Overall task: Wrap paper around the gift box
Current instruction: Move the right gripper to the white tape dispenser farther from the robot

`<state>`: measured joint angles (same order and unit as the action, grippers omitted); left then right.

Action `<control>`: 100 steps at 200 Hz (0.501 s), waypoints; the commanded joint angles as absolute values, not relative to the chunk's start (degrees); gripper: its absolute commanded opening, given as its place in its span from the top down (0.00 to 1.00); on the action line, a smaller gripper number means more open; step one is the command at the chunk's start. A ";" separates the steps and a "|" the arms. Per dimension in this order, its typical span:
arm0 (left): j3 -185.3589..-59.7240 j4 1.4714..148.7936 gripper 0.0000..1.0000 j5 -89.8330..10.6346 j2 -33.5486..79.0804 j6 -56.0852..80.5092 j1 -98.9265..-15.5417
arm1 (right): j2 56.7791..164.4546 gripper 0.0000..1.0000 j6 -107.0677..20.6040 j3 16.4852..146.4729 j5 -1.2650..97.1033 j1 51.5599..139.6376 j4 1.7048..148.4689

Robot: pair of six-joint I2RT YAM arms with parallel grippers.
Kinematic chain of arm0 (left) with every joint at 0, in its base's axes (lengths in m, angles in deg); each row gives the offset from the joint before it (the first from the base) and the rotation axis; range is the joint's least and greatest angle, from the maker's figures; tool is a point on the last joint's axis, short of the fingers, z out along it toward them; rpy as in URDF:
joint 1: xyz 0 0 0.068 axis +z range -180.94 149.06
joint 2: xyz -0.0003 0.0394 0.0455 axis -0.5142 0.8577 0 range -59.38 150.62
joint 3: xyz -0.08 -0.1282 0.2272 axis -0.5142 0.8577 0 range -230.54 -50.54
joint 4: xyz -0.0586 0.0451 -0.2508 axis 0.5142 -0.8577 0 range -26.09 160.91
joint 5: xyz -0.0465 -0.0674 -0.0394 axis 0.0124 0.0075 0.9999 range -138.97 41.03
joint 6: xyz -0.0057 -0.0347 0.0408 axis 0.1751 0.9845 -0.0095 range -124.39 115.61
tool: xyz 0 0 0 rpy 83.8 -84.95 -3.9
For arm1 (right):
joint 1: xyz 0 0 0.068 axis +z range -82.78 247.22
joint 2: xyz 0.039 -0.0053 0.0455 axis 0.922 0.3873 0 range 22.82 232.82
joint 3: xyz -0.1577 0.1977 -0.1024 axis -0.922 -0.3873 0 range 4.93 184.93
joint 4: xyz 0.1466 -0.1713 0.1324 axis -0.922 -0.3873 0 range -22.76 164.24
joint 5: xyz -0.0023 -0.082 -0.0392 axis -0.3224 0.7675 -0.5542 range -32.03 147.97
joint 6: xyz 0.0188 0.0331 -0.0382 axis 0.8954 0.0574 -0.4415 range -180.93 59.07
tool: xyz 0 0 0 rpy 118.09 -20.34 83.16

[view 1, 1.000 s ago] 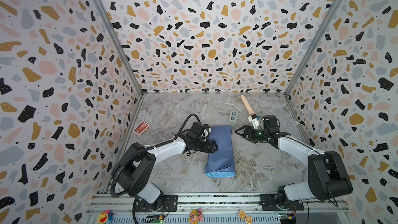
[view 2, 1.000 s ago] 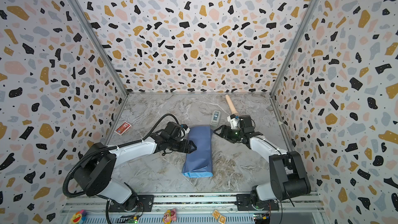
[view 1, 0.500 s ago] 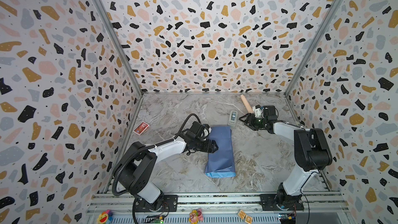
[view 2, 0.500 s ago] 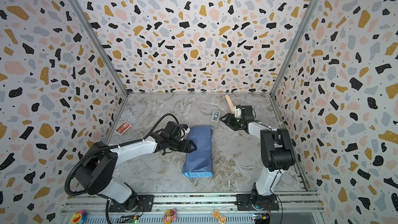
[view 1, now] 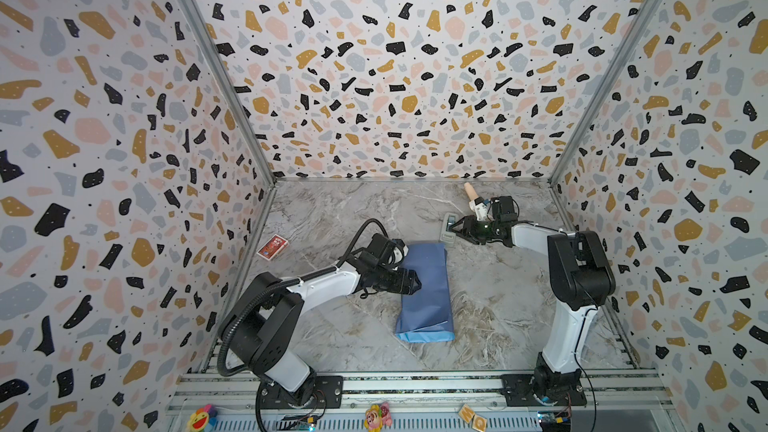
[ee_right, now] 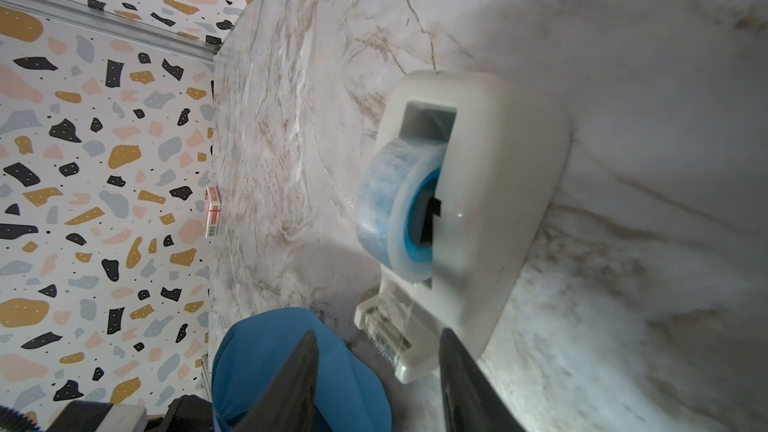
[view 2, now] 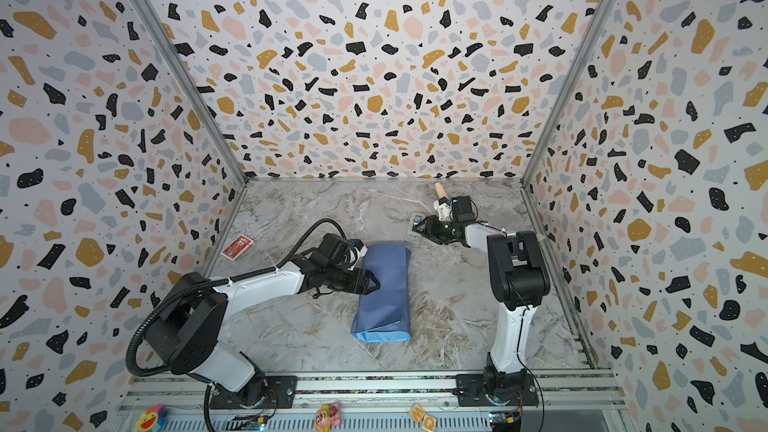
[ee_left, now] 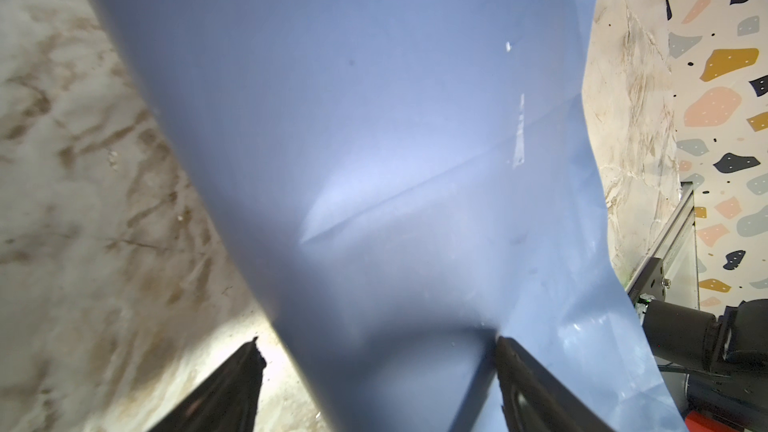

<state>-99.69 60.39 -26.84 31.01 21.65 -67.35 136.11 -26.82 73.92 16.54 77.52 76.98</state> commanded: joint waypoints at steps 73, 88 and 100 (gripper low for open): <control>-98.18 53.61 0.13 -34.03 34.53 19.95 -67.33 | 141.59 0.61 -25.68 78.06 12.21 77.85 76.53; -98.13 53.58 0.13 -34.11 34.51 19.86 -67.33 | 142.33 0.63 -24.04 77.94 12.32 77.85 76.73; -98.18 53.57 0.13 -34.14 34.58 19.86 -67.33 | 142.61 0.65 -22.43 77.07 12.14 77.85 78.05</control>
<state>-99.84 60.19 -26.88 31.03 21.43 -67.35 140.85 -25.38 77.00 11.19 77.78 77.88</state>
